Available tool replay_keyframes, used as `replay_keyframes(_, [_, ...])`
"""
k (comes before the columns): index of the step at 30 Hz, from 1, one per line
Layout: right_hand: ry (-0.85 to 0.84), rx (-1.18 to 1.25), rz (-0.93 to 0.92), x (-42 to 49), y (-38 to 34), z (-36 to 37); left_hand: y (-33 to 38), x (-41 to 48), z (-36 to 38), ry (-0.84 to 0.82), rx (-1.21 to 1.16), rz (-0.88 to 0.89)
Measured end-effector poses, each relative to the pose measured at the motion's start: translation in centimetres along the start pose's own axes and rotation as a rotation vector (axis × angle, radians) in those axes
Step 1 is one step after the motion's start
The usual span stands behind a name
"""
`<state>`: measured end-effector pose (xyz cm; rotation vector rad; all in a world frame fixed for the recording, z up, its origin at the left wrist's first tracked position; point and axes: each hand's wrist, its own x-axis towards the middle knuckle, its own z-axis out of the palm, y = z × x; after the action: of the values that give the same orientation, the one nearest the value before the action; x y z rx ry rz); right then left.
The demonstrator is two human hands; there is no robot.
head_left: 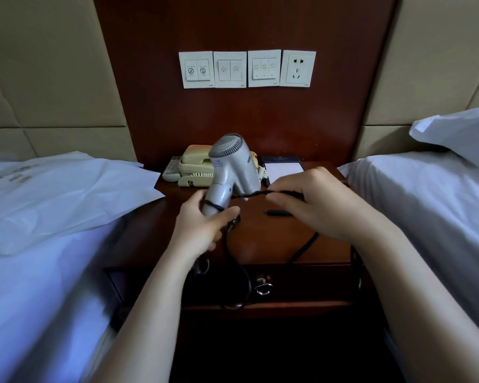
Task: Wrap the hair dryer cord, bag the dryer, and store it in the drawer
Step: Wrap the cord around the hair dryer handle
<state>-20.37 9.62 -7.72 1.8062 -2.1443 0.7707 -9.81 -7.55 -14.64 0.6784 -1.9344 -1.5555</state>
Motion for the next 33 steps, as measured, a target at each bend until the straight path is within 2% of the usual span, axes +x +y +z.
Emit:
replay_keyframes(5, [0.029, -0.018, -0.062, 0.7, -1.4, 1.1, -0.2, 0.0, 1.1, 0.073, 0.324, 0.075])
replay_keyframes(13, [-0.011, -0.068, -0.109, 1.0, -2.6, 2.3, 1.5, -1.8, 2.2, -0.03, 0.432, 0.036])
replay_keyframes(18, [-0.091, -0.007, -0.093, 1.0, -2.4, 2.5, 1.9, -2.3, 2.4, 0.019, 0.588, 0.061])
replay_keyframes(21, [-0.107, 0.055, -0.013, 1.0, -1.6, 1.7, 1.7, -2.2, 2.4, 0.025, 0.627, 0.117])
replay_keyframes(25, [-0.141, 0.009, 0.076, 0.4, -0.4, 1.0, 1.7, -2.1, 1.8, 0.118, 0.616, 0.151])
replay_keyframes(28, [-0.18, 0.063, 0.083, 0.2, 0.1, 1.2, 1.5, -1.7, 1.1, 0.177, 0.588, 0.157])
replay_keyframes(33, [-0.176, 0.173, 0.161, 0.1, 2.1, 1.2, 1.2, -1.1, 0.2, 0.186, 0.539, 0.132])
